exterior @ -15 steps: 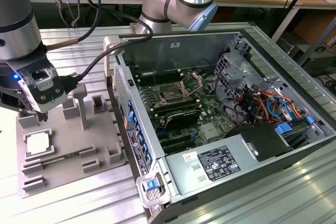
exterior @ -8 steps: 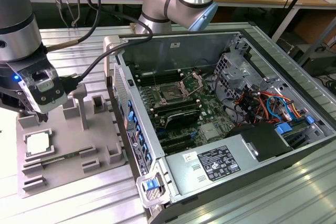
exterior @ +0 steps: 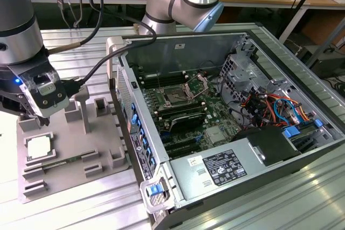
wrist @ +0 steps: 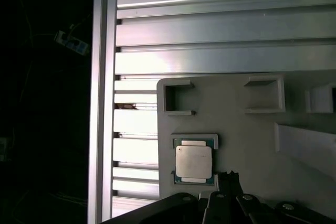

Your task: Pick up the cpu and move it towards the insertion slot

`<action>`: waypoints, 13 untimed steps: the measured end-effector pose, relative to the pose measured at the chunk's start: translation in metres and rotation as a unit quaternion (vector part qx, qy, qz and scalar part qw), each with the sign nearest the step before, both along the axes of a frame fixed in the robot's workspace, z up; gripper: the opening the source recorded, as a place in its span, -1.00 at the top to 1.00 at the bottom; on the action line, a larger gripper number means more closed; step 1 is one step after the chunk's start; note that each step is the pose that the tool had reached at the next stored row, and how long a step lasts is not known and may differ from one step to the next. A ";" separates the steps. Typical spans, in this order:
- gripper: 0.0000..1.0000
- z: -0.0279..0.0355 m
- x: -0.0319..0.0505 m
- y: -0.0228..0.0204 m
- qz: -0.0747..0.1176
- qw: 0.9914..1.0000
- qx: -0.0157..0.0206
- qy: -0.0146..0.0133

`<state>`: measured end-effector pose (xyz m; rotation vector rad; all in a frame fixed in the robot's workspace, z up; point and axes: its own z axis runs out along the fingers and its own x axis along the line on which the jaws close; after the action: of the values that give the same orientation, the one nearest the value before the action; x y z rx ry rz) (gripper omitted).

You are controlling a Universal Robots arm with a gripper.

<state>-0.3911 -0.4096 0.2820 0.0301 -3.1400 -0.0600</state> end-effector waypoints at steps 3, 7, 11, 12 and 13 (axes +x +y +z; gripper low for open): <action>0.79 -0.0009 0.0000 0.0000 0.000 1.000 0.000 0.000; 0.79 -0.0021 0.0000 0.0000 0.000 1.000 0.000 0.000; 0.79 -0.0038 0.0000 0.0000 0.000 1.000 0.000 0.000; 0.79 -0.0041 0.0000 0.0000 0.000 1.000 0.000 0.000; 0.79 -0.0043 0.0000 0.0000 0.000 1.000 0.000 0.000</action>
<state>-0.3911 -0.4096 0.2777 0.0300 -3.1400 -0.0600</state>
